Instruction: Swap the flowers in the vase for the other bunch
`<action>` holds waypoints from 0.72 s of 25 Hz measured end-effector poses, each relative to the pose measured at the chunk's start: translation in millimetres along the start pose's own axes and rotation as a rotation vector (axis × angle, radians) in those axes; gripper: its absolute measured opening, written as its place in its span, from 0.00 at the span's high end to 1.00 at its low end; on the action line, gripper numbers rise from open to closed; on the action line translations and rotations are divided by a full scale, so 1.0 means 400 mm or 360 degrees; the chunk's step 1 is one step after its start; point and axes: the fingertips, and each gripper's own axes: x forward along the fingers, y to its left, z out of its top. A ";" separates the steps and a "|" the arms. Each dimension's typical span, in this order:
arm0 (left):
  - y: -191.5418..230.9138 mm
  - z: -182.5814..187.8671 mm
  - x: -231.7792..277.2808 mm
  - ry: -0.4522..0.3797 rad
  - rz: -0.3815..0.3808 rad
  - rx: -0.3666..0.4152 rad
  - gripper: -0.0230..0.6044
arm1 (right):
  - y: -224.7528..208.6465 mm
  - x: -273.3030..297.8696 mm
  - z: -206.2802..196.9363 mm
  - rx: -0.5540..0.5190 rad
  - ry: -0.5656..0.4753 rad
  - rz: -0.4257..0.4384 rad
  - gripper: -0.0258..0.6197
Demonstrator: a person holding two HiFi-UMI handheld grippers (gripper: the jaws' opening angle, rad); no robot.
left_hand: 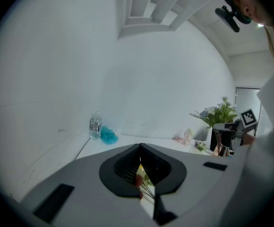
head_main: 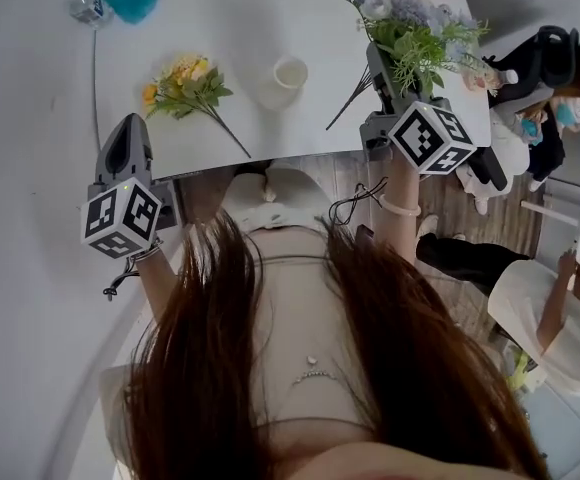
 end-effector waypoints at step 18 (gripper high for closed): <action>0.035 -0.059 -0.101 -0.0040 0.0269 -0.0116 0.96 | 0.064 0.040 0.120 0.0124 -0.0227 0.0363 0.83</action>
